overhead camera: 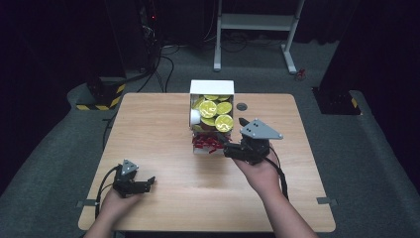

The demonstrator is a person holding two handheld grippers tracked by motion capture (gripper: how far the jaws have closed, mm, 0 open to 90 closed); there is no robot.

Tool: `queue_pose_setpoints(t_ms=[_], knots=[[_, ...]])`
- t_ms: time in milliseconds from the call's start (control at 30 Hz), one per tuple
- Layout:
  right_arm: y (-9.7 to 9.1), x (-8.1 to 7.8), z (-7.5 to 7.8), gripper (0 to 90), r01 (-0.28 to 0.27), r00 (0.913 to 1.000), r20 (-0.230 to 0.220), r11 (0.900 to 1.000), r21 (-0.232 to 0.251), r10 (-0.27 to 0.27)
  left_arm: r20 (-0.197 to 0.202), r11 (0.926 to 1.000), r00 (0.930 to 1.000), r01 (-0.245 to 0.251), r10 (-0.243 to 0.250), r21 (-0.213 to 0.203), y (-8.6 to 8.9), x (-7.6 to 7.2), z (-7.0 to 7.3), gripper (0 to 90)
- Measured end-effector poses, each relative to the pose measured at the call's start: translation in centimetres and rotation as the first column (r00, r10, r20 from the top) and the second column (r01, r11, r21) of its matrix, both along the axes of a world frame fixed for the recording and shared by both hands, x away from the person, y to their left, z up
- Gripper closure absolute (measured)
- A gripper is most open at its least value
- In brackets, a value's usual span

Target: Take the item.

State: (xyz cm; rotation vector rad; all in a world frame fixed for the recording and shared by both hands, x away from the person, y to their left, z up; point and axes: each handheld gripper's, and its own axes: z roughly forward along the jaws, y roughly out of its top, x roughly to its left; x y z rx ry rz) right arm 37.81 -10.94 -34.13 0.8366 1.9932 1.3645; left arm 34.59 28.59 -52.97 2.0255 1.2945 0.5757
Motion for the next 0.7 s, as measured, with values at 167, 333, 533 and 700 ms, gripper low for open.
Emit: queue_pose_setpoints(t_ms=[167,333,533,700], knots=[[1.1,1.1,0.6,22.0,-0.003,0.9997,-0.024,0.9999,0.016,0.004,-0.001,1.0,1.0,-0.001,0.001,-0.003,0.0,0.0,0.0,11.2],[1.8,1.8,1.0,24.7,0.015,0.9998,-0.013,0.9996,0.022,-0.015,-0.001,1.0,1.0,0.001,-0.001,-0.005,0.0,0.0,0.0,11.6],[3.7,3.3,1.8,23.9,0.003,0.9991,-0.041,1.0,0.004,-0.002,0.001,1.0,1.0,0.005,-0.005,0.002,0.0,0.0,0.0,11.6],[5.3,4.3,2.1,24.1,-0.002,0.9988,-0.05,0.9996,-0.027,0.001,-0.002,1.0,1.0,0.006,-0.006,-0.005,0.0,0.0,0.0,11.7]])
